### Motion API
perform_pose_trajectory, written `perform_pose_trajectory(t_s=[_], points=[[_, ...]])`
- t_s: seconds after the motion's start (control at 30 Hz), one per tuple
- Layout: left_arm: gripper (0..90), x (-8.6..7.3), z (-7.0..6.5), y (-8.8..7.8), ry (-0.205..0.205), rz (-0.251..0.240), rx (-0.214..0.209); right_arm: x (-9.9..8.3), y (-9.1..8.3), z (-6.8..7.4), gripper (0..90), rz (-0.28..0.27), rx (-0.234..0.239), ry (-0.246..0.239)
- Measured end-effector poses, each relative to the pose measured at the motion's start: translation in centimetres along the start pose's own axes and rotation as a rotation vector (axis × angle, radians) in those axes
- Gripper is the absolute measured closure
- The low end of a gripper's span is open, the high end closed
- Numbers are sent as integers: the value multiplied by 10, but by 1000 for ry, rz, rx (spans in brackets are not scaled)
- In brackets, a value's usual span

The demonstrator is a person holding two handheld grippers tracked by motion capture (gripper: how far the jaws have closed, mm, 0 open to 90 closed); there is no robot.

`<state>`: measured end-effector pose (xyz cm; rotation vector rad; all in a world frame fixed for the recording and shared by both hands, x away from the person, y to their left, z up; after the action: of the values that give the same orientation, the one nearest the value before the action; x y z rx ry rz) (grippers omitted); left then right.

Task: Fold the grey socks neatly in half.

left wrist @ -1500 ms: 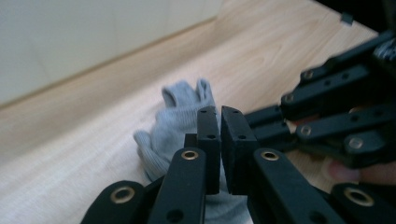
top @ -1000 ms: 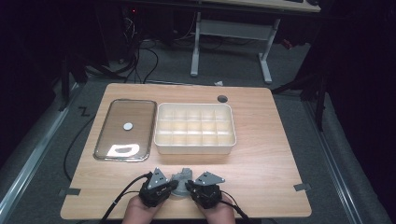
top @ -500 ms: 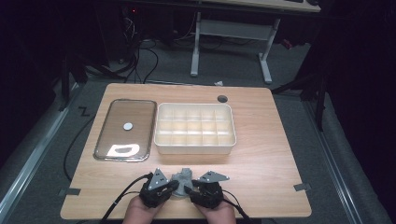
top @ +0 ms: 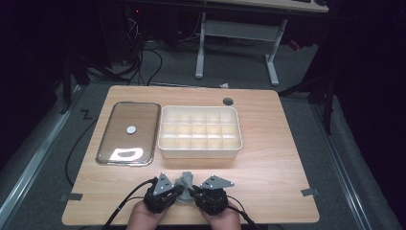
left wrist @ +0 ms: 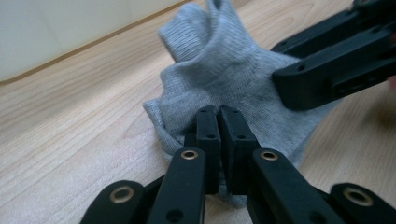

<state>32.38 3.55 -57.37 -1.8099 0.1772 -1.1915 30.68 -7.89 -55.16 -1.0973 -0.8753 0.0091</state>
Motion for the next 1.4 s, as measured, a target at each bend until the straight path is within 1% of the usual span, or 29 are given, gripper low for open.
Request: perform_pose_trajectory(t_s=[0.07, 0.1, 0.17, 0.2, 0.27, 0.3, 0.33, 0.4, 0.47, 0.53, 0.57, 0.6, 0.67, 0.7, 0.73, 0.77, 0.8, 0.87, 0.93, 1.0, 1.1, 1.23, 1.27, 1.33, 1.37, 1.4], points=[[867, 5, -4, 5, -6, 0, -9, 4, -3, 3, 806, -11, -4, -10], [870, 7, -6, 6, -1, -1, -3, 6, -6, 3, 807, -18, -18, -19], [873, 10, -9, 9, 31, 1, 29, 7, -8, 0, 807, -22, -34, -19], [874, 10, -9, 10, 40, 3, 36, 6, -8, -2, 807, -21, -29, -11], [874, 10, -10, 10, 44, 2, 34, 3, -7, -4, 798, -12, -23, -2], [874, 10, -10, 10, 43, 0, 31, 2, -7, -6, 787, -12, -29, -10], [873, 10, -10, 10, 43, 0, 31, 1, -9, -6, 770, -11, -33, -7], [871, 10, -10, 10, 44, -1, 31, 1, -14, -10, 733, -29, -36, -1], [870, 9, -10, 10, 45, -1, 31, 3, -21, -16, 686, -58, -51, 12], [869, 9, -10, 9, 43, 0, 26, 2, -26, -25, 641, -68, -82, 23], [869, 9, -10, 10, 41, -2, 22, 0, -27, -30, 623, -68, -96, 28], [869, 9, -10, 9, 40, -1, 20, -2, -26, -36, 612, -64, -109, 43], [868, 9, -9, 9, 40, -1, 19, -6, -23, -43, 614, -47, -113, 53], [868, 9, -9, 9, 39, -1, 18, -9, -20, -44, 628, -39, -115, 48], [868, 9, -9, 9, 38, -1, 17, -11, -18, -45, 655, -26, -106, 45], [868, 9, -9, 9, 37, -1, 16, -12, -16, -45, 663, -12, -103, 54], [868, 9, -9, 9, 37, -2, 15, -15, -12, -45, 694, 6, -119, 57], [868, 9, -9, 9, 36, -1, 13, -17, -8, -43, 768, 16, -125, 58], [868, 9, -9, 9, 35, -1, 12, -18, -4, -42, 807, 20, -148, 61], [868, 9, -9, 9, 36, -1, 11, -19, -2, -41, 835, 27, -157, 53], [868, 8, -9, 9, 33, -2, 8, -19, 0, -39, 862, 33, -172, 37], [868, 9, -9, 9, 32, -1, 8, -20, 3, -35, 892, 44, -164, 26], [868, 9, -9, 9, 32, -2, 8, -19, 3, -34, 895, 45, -163, 17], [868, 9, -9, 9, 31, -2, 8, -17, 3, -32, 900, 39, -160, 3], [868, 9, -9, 9, 31, -2, 8, -17, 3, -30, 900, 38, -157, 6], [868, 8, -9, 9, 32, -1, 8, -16, 3, -28, 900, 33, -155, -1]])
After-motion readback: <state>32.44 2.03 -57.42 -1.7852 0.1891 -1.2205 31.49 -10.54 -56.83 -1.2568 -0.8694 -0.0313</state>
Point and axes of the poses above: each handheld gripper's, and its own axes: y roughly forward along the jaws, x roughly out of its top, z roughly to its left, the point moved 7 cm from there along y, roughly forward along the jaws, and after that the axes turned 12 degrees about z, right-handed, at the moved point
